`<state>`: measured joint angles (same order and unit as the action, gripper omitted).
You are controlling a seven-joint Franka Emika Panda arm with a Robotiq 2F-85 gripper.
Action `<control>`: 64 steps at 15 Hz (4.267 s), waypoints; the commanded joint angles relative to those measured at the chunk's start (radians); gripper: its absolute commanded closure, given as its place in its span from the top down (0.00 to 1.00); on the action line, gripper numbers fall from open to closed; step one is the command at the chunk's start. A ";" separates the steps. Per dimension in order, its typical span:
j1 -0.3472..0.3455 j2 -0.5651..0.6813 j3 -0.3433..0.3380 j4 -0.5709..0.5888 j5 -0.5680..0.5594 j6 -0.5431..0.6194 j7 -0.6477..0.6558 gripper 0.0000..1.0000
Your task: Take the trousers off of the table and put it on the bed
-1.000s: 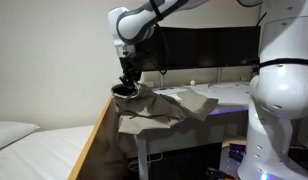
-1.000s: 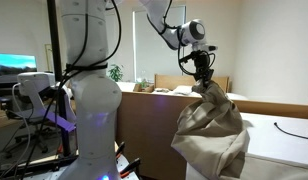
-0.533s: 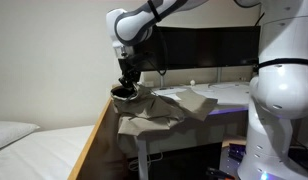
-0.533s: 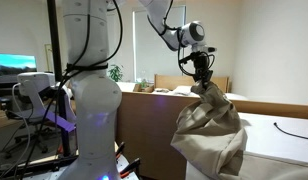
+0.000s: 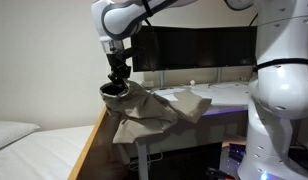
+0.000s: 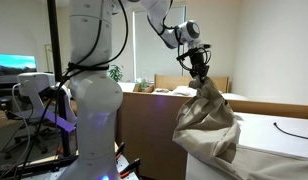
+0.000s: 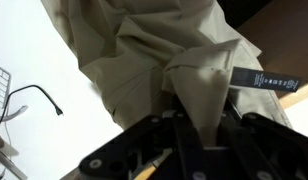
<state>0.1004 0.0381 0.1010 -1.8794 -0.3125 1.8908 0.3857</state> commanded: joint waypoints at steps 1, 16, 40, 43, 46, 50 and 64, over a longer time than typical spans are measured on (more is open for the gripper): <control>0.022 0.059 0.007 0.098 -0.038 -0.021 0.011 0.10; 0.056 0.129 0.011 0.161 -0.050 -0.022 0.002 0.08; 0.518 0.538 0.018 1.092 -0.643 -0.444 -0.444 0.08; 0.556 0.564 -0.012 1.168 -0.728 -0.458 -0.461 0.08; 0.608 0.541 -0.066 1.201 -0.795 -0.506 -0.419 0.09; 0.684 0.537 -0.119 1.289 -0.876 -0.644 -0.396 0.08; 0.784 0.501 -0.260 1.455 -1.052 -1.070 -0.522 0.09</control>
<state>0.8964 0.5665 -0.1514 -0.4128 -1.3513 0.8583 -0.0796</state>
